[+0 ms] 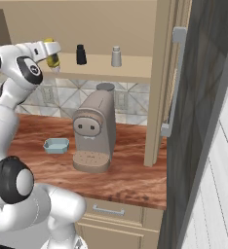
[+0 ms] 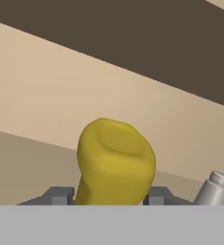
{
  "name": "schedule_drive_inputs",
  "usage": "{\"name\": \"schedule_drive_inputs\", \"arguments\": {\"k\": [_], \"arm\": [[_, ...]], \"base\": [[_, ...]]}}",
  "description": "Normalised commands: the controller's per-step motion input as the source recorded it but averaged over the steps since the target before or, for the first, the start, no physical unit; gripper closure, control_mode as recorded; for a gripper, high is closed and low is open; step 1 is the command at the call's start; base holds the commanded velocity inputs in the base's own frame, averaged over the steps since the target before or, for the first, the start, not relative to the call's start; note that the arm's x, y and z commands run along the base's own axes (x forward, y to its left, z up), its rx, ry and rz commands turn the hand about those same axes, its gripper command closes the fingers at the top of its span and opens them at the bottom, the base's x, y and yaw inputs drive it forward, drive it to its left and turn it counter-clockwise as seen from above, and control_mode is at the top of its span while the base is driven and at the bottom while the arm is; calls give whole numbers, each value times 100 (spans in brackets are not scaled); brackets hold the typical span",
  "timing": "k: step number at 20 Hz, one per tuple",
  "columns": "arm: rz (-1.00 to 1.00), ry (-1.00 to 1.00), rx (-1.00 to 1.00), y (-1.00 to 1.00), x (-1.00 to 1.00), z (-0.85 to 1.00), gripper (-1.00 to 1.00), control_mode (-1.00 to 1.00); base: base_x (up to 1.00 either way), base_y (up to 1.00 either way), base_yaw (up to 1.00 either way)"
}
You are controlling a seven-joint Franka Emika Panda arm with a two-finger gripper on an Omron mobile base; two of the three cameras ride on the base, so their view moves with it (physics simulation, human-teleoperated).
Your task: There are various items on the counter. Only move the condiments/shakers into the cabinet.
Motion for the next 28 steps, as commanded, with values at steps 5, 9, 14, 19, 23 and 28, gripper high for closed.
{"name": "schedule_drive_inputs", "arguments": {"k": [5, 9, 14, 19, 23, 28], "arm": [[-4, 4, 2, 4, 37, 40, 100, -100], [-1, 1, 0, 2, 42, 13, 100, -100], [0, 0, 0, 0, 28, -10, 100, -100], [0, 0, 0, 0, 18, -18, 100, -100], [0, 0, 0, 0, 11, -19, 100, -100], [0, 0, 0, 0, 14, -31, 100, -100]], "base": [[0, 0, 0], [0, 0, 0], [0, 0, 0], [0, 0, 0], [0, 0, 0], [0, 0, 0]]}}
